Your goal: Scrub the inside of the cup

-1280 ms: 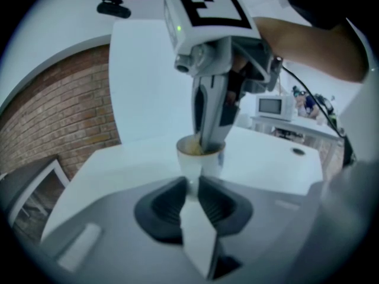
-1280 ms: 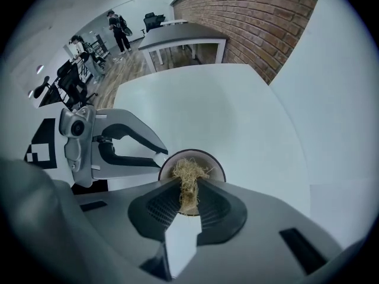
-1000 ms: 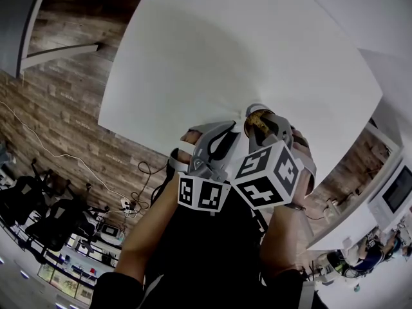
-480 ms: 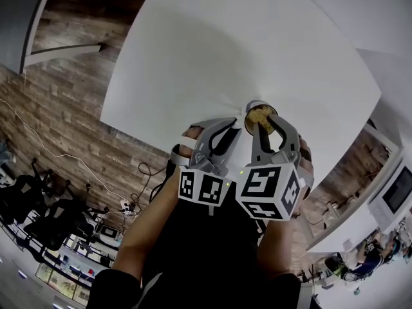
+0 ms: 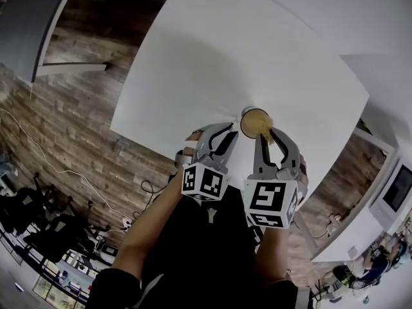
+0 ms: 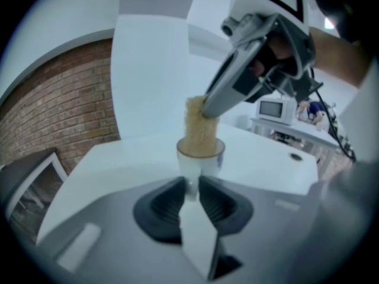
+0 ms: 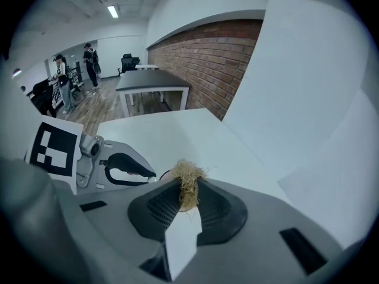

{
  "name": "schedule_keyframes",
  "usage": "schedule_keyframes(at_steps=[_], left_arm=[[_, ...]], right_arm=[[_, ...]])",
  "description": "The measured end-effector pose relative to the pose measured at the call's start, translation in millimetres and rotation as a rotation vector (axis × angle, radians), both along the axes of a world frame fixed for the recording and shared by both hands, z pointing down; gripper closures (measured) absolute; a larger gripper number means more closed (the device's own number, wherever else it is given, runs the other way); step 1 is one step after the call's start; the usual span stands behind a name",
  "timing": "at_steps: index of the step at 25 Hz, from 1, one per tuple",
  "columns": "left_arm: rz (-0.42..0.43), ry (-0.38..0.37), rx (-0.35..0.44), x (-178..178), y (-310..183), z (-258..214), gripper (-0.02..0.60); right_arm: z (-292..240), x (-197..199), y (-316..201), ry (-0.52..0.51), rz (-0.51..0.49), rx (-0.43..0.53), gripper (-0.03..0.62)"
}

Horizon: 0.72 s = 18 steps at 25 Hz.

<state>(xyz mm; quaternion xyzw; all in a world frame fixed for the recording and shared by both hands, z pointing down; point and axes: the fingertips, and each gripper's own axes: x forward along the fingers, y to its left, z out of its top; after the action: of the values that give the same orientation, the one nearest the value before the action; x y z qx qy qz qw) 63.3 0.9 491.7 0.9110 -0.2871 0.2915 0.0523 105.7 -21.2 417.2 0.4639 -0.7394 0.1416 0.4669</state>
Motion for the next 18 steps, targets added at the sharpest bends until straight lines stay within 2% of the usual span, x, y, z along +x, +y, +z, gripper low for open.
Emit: schedule_keyframes(at_steps=[5,10,14,18], left_arm=[[0.007,0.013,0.010,-8.2,5.2,-14.0,0.491],[0.013,0.034,0.044,-15.1,12.1,-41.1,0.485],[-0.015,0.117,0.058,-28.9,26.3,-84.3,0.488],[-0.040,0.168,0.104,-47.1,39.1,-140.5,0.492]], right_arm=[[-32.4,7.7,10.2,-0.058,0.080,0.092,0.539],[-74.7,14.4,21.2,-0.245,0.184,0.220,0.539],[-128.2,19.1,38.6,-0.329,0.242,0.423,0.537],[-187.0,28.1,67.9,-0.491,0.336,0.621,0.537]])
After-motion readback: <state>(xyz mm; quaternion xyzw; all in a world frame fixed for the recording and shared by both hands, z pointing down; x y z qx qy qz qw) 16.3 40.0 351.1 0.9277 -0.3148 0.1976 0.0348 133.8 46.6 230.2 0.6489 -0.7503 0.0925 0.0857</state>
